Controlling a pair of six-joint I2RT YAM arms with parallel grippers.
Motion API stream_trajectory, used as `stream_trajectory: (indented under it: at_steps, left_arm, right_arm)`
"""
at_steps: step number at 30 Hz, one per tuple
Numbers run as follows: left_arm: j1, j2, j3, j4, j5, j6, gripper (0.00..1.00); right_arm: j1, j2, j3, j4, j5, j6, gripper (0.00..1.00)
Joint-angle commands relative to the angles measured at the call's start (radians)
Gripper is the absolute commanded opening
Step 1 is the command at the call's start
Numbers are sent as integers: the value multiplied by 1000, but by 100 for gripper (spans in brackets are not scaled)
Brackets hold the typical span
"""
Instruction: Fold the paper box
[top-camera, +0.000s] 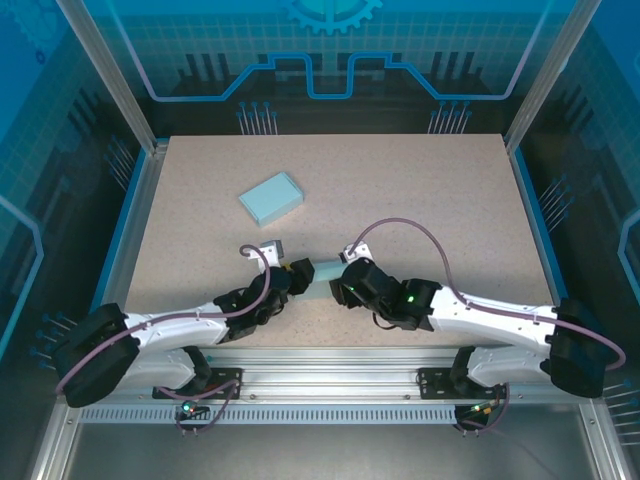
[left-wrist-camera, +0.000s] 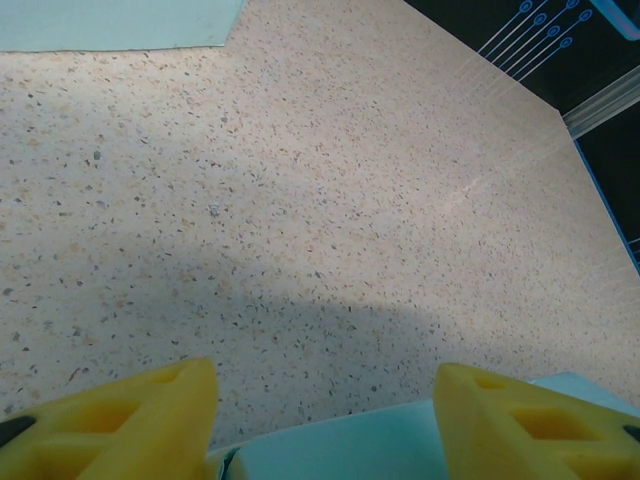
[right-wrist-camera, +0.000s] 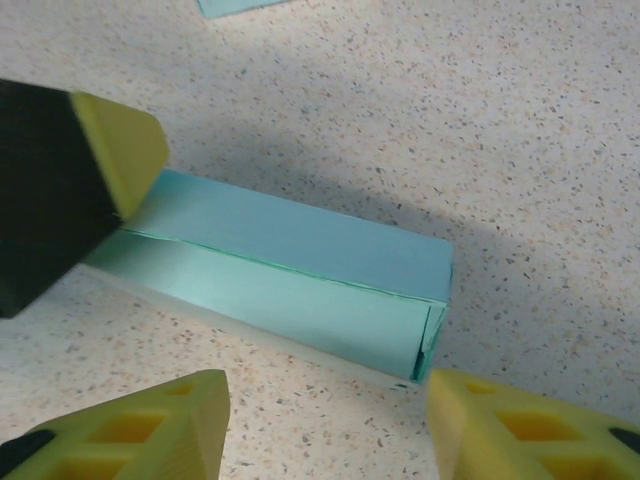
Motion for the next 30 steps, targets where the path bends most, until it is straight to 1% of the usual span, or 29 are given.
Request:
stream_trajectory:
  at_steps: [1,3,5,11,15,17,20,25,30]
  left_arm:
    - [-14,61,-62,-201,19,6,59]
    - [-16,64,-60,-201,16,5,59]
    - [-20,65,-61,-199,14,4,59]
    - [-27,70,-55,-203,8,7,59]
    - [-29,75,-51,-206,7,3,59]
    - [-31,75,-50,-205,5,3,59]
    - [-32,80,-46,-208,2,3,59]
    - [-33,91,-44,-207,0,-4,59]
    - [-35,99,-40,-207,-1,-6,59]
  right_arm:
    - [-16,-38,46,-13,-37,29,58]
    - [-53,-34,60,-17,-63,54,62]
    - [-97,-20,70,-3,-110,66,63]
    - [-224,54,97,31,-258,104,65]
    - [-252,105,92,50,-309,116,63]
    - [-254,125,82,55,-315,123,61]
    - [-264,144,46,71,-323,134,52]
    - [-282,146,-31,111,-339,155,43]
    - [-295,143,-80,119,-325,160,43]
